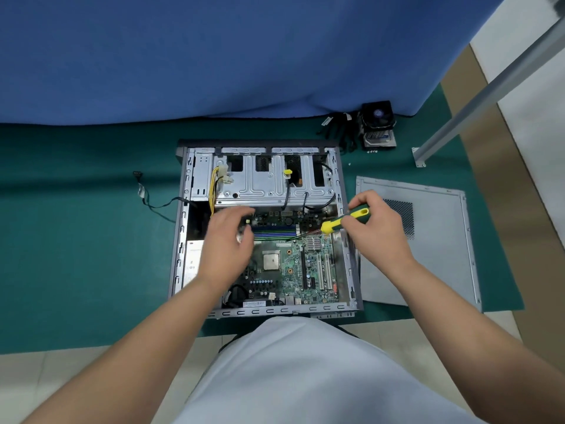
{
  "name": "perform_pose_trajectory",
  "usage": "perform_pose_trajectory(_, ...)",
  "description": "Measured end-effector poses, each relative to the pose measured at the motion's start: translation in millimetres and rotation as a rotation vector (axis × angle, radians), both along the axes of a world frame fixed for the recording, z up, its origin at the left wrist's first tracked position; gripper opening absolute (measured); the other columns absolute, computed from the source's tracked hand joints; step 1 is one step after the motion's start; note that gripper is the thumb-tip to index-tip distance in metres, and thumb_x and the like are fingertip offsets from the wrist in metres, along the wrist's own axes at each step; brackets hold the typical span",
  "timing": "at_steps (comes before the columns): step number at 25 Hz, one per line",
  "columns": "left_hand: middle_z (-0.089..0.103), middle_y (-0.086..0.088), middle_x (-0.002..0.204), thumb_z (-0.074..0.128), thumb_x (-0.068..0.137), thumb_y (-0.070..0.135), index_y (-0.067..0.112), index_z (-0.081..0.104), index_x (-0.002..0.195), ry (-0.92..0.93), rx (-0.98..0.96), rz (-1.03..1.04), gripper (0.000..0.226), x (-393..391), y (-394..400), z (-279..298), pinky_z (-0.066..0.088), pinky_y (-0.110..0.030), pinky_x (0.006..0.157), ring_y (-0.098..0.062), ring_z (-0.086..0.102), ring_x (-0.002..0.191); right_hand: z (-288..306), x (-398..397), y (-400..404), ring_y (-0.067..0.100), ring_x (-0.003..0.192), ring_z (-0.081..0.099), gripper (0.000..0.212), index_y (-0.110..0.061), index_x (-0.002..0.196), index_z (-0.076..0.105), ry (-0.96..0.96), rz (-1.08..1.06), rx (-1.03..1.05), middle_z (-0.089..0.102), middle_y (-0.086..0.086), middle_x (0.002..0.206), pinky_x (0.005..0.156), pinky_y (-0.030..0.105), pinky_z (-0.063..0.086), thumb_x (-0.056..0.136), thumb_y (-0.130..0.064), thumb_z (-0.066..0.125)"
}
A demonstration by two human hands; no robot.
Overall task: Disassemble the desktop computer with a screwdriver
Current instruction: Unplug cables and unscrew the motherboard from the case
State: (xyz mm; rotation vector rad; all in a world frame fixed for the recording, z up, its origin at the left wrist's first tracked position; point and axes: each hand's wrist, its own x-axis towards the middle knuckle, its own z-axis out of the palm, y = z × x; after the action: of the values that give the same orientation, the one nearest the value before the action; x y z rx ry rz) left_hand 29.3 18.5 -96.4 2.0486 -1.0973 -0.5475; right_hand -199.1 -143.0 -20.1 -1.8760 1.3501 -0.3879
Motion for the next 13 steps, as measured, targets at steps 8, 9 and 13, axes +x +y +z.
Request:
perform_pose_trajectory(8,0.075,-0.024,0.109,0.053,0.106,0.016,-0.003,0.061,0.118,1.493,0.144,0.383,0.024,-39,-39,36,0.064,-0.033,0.079,-0.032,0.076,0.100,20,-5,-1,0.030,0.073,0.071,0.015,-0.041,0.086,0.061,-0.197,-0.151,0.180,0.072,-0.005,0.072,0.070,0.052,0.058,0.071,-0.039,0.062)
perform_pose_trajectory(9,0.074,-0.025,0.110,0.053,0.105,0.015,-0.004,0.061,0.119,1.529,0.121,0.370,0.024,-40,-39,39,0.064,-0.031,0.077,-0.032,0.075,0.101,21,-6,-2,0.032,0.074,0.071,0.016,-0.040,0.085,0.061,-0.213,-0.161,0.194,0.072,-0.006,0.071,0.072,0.056,0.057,0.069,-0.040,0.061)
perform_pose_trajectory(13,0.075,-0.024,0.109,0.049,0.105,0.008,-0.007,0.062,0.122,1.536,0.063,0.390,0.025,-41,-42,43,0.062,-0.026,0.071,-0.030,0.076,0.100,19,-11,-6,0.033,0.075,0.071,0.022,-0.040,0.088,0.060,-0.243,-0.190,0.209,0.073,-0.008,0.074,0.075,0.058,0.056,0.067,-0.043,0.061)
